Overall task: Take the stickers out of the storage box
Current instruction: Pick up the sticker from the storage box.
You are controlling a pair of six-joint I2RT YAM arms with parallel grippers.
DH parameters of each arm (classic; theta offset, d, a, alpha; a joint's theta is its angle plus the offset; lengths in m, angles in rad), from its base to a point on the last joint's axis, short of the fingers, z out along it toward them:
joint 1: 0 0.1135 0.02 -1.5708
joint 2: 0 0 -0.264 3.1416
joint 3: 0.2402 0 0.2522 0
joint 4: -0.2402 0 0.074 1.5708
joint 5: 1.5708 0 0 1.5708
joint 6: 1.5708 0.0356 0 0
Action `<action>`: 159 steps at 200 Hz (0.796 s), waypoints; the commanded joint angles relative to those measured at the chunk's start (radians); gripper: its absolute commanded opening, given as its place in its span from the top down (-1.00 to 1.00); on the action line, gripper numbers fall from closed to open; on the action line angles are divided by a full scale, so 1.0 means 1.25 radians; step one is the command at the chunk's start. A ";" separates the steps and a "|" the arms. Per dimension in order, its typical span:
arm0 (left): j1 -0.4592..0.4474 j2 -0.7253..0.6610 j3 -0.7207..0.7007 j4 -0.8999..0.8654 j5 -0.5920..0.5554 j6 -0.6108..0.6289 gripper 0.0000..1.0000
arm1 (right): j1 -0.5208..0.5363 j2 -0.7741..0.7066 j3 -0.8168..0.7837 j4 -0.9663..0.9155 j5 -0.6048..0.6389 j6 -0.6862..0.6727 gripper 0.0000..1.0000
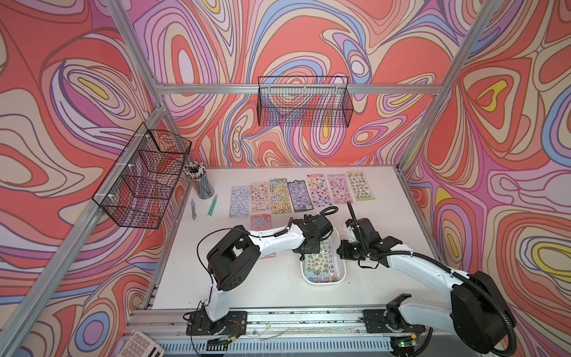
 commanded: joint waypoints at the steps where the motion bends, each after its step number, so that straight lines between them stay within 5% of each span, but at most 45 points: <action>1: 0.001 -0.053 0.022 -0.060 -0.039 0.012 1.00 | -0.002 -0.006 0.006 0.015 0.004 -0.004 1.00; 108: 0.003 -0.211 0.075 -0.018 -0.050 0.049 1.00 | -0.003 -0.003 -0.002 0.022 0.005 0.000 1.00; 159: 0.046 -0.305 0.074 -0.047 0.027 0.117 1.00 | -0.003 -0.003 0.002 0.023 0.002 -0.001 1.00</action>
